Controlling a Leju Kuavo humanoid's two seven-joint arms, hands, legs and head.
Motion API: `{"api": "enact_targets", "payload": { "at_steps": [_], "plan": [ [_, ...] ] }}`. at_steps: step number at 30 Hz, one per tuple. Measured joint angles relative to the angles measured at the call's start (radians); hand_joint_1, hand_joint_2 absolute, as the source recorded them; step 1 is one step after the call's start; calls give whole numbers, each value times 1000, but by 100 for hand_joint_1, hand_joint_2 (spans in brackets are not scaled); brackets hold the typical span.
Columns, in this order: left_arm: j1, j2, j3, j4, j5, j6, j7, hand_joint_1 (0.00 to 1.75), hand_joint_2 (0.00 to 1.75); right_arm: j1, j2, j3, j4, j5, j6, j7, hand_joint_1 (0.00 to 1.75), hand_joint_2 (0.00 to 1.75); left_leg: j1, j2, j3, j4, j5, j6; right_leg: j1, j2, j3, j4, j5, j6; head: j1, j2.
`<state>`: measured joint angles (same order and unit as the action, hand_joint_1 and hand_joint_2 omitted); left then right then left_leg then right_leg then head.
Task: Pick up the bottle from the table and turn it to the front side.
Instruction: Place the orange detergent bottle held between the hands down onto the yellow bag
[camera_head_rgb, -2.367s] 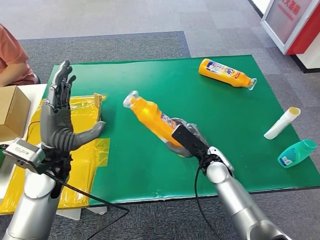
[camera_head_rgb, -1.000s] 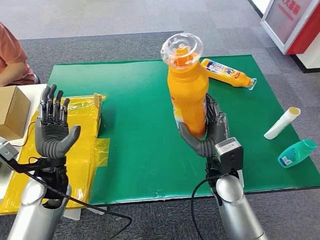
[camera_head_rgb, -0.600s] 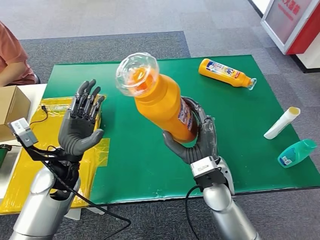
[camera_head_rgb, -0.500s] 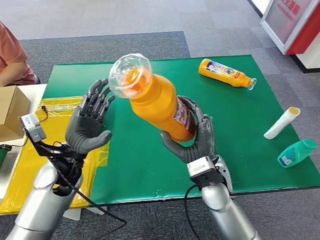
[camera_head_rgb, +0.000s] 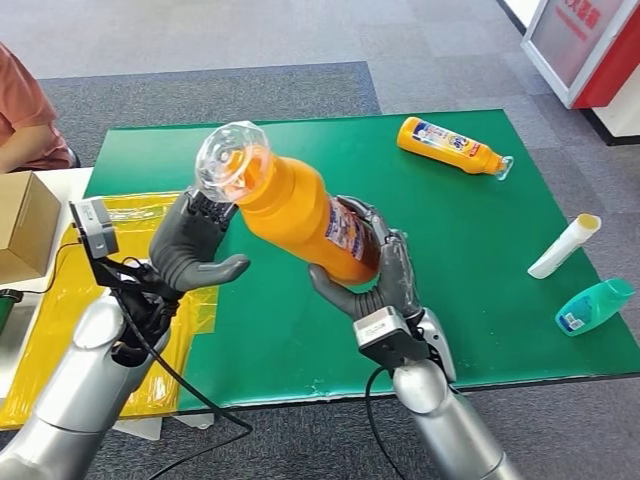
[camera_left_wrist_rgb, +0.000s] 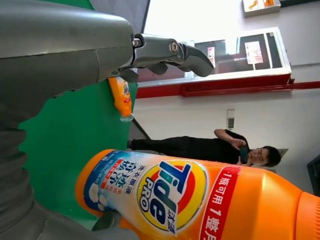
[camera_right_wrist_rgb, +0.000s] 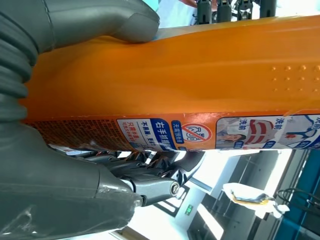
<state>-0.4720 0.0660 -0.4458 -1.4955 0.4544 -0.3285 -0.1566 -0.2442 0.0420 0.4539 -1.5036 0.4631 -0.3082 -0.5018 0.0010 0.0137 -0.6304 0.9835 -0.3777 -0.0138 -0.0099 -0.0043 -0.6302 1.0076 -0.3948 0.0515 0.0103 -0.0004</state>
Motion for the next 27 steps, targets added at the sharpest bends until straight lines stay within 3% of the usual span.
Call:
{"api": "enact_targets", "payload": {
  "at_steps": [10,21,25,27],
  "plan": [
    [-85,1,-61,8,38,-13,44,0,175,-5,14,32,47,9,3,1,175,175,0,0,0,0,0,0,0,0,0,0,0,0,0,0],
    [-112,-14,-123,27,89,-28,57,0,175,-32,25,52,77,21,3,6,175,175,0,0,0,0,0,0,0,0,0,0,0,0,0,0],
    [-115,-15,-137,35,91,-28,58,175,175,-35,25,53,85,22,2,7,175,175,0,0,0,0,0,0,0,0,0,0,0,0,0,0],
    [-114,-15,-143,36,89,-28,55,175,175,-35,25,53,87,22,0,9,175,175,0,0,0,0,0,0,0,0,0,0,0,0,0,0]
  ]
}}
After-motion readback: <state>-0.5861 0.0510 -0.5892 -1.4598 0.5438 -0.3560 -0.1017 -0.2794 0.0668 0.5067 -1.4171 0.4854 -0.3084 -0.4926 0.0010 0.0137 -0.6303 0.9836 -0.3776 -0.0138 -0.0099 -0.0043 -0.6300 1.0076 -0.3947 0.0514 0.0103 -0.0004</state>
